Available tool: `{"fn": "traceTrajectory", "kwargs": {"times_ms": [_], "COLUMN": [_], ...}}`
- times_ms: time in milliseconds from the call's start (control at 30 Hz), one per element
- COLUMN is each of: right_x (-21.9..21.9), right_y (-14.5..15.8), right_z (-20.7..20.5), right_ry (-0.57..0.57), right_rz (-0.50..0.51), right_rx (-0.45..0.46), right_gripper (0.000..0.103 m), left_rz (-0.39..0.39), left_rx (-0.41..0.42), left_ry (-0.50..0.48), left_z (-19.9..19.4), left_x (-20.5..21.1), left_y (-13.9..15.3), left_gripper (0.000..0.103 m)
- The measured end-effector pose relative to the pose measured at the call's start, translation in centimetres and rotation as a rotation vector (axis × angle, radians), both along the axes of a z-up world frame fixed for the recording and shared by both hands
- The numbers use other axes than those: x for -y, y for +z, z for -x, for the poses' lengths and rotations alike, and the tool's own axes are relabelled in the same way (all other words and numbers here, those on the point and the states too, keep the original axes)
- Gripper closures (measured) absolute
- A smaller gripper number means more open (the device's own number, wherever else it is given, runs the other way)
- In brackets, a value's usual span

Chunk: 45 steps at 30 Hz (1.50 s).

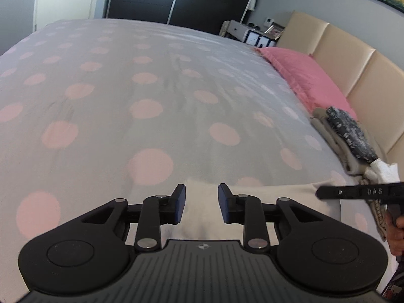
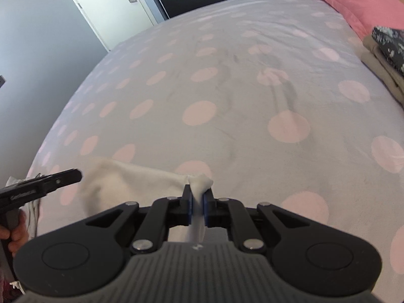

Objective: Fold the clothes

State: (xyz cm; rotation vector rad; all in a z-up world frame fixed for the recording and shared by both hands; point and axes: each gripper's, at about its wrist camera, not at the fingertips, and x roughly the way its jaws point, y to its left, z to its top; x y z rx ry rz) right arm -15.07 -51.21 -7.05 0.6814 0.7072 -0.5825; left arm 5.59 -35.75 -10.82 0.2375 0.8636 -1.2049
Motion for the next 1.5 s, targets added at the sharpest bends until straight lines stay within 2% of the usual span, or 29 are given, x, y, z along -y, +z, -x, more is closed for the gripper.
{"fn": "traceTrajectory", "kwargs": {"times_ms": [67, 133, 200, 267, 333, 367, 500, 767, 900, 967, 1067, 1200, 1267, 1367, 1433, 1467, 1500], "right_x": [0.6, 1.0, 1.3, 1.4, 1.1, 0.7, -2.7, -11.6, -15.0, -16.5, -18.5, -19.8, -20.3, -20.6, -20.6, -20.5, -20.4], "right_y": [-1.3, -2.4, -3.1, -3.4, -3.4, -3.3, -3.1, -5.1, -6.8, -7.8, -8.0, -8.1, -8.3, -8.2, -8.2, -8.2, -8.2], "right_z": [-0.8, -1.4, -1.4, -1.0, -0.3, 0.2, 2.4, 7.4, 9.2, 9.7, 9.8, 9.9, 9.8, 9.3, 9.3, 9.4, 9.6], "right_ry": [0.004, 0.002, -0.016, -0.037, -0.066, -0.073, -0.051, -0.017, -0.041, -0.049, -0.041, -0.042, -0.042, -0.028, -0.028, -0.030, -0.036], "right_rz": [-0.003, -0.007, -0.025, -0.039, -0.041, -0.045, -0.091, -0.238, -0.328, -0.379, -0.369, -0.388, -0.394, -0.356, -0.345, -0.342, -0.347], "right_rx": [-0.026, -0.048, -0.067, -0.086, -0.107, -0.109, -0.087, -0.035, -0.015, -0.003, 0.010, 0.029, 0.030, 0.009, 0.005, 0.005, 0.009], "right_gripper": [0.094, 0.094, 0.093, 0.083, 0.056, 0.054, 0.054, 0.054, 0.053, 0.052, 0.052, 0.051, 0.051, 0.054, 0.064, 0.067, 0.074], "left_rz": [-0.036, -0.077, -0.114, -0.150, -0.172, -0.183, -0.183, -0.227, -0.226, -0.199, -0.188, -0.164, -0.169, -0.177, -0.174, -0.170, -0.164], "left_rx": [0.028, 0.063, 0.097, 0.096, 0.112, 0.127, 0.121, 0.095, -0.013, -0.037, -0.053, -0.113, -0.095, -0.069, -0.065, -0.072, -0.078], "left_ry": [0.026, 0.066, 0.103, 0.114, 0.111, 0.113, 0.134, 0.219, 0.252, 0.267, 0.263, 0.251, 0.232, 0.221, 0.203, 0.186, 0.172], "left_z": [0.2, 0.7, 1.4, 2.3, 3.4, 4.1, 5.3, 5.0, 4.5, 4.5, 4.4, 4.2, 4.6, 4.8, 5.1, 5.4, 5.6], "left_x": [-1.3, -3.1, -4.7, -6.2, -7.4, -7.9, -10.4, -15.2, -17.3, -17.9, -18.3, -18.5, -18.2, -17.8, -17.6, -17.4, -17.3], "left_y": [-0.9, -1.8, -2.6, -3.3, -3.5, -3.6, -3.4, -4.5, -5.5, -5.7, -5.6, -5.8, -5.9, -6.0, -5.9, -5.9, -5.8], "left_gripper": [0.074, 0.062, 0.059, 0.059, 0.059, 0.059, 0.052, 0.051, 0.050, 0.050, 0.050, 0.051, 0.051, 0.052, 0.056, 0.056, 0.056]}}
